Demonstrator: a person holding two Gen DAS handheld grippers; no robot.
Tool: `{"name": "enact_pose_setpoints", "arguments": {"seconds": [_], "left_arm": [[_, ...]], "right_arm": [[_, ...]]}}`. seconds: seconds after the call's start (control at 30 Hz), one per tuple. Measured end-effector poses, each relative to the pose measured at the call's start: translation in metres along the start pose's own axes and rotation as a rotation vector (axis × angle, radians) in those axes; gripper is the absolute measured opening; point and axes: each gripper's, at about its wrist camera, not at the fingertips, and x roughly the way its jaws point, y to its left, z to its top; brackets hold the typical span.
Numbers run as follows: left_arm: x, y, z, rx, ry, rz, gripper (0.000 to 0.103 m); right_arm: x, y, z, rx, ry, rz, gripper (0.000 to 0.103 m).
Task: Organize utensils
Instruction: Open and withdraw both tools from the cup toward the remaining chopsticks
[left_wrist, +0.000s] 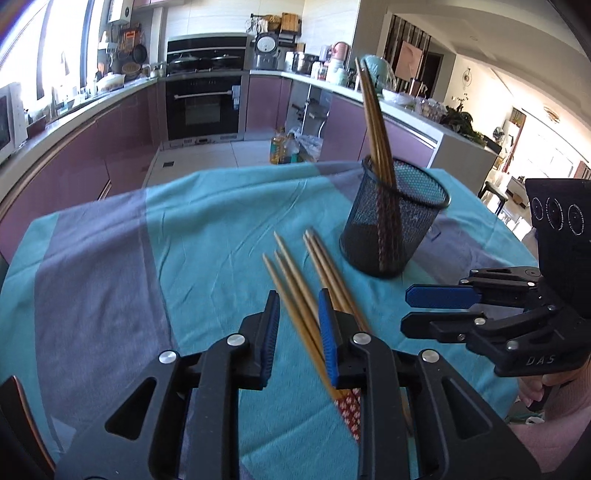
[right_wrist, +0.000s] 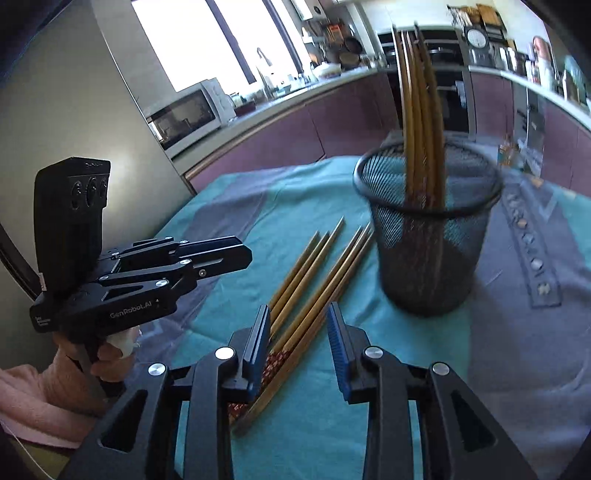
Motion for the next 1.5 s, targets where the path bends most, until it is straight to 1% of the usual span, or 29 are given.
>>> {"name": "enact_pose_setpoints", "arguments": {"seconds": [0.1,0.17,0.5,0.63,0.87,0.97,1.03,1.27,1.5], "left_arm": [[0.005,-0.001,-0.013,-0.009,0.028,-0.009,0.022],[0.01,-0.005,-0.017,-0.002,0.042,0.002,0.022],[0.016,-0.012,-0.023,-0.003,0.077,-0.015,0.022],[0.018,-0.014,-0.025,0.007,0.086,-0.021,0.022],[0.025,-0.018,-0.029,0.019,0.107,-0.018,0.022],[0.027,-0.018,-0.028,0.023,0.108,-0.019,0.022],[0.029,-0.018,-0.029,0.024,0.11,-0.017,0.024],[0.032,-0.017,-0.029,0.028,0.113,-0.014,0.024],[0.032,-0.013,-0.03,0.02,0.116,-0.018,0.023]], "right_arm": [[0.01,0.006,-0.006,-0.006,0.03,-0.002,0.03],[0.015,0.01,-0.008,-0.02,0.043,-0.027,0.03],[0.027,0.015,-0.018,-0.017,0.076,-0.067,0.03],[0.03,0.017,-0.016,-0.027,0.081,-0.085,0.03],[0.029,0.014,-0.016,-0.03,0.092,-0.087,0.029],[0.029,0.014,-0.015,-0.032,0.095,-0.093,0.029],[0.029,0.014,-0.015,-0.032,0.097,-0.098,0.028],[0.029,0.013,-0.015,-0.031,0.099,-0.103,0.027],[0.023,0.011,-0.017,-0.04,0.109,-0.144,0.026]]}}
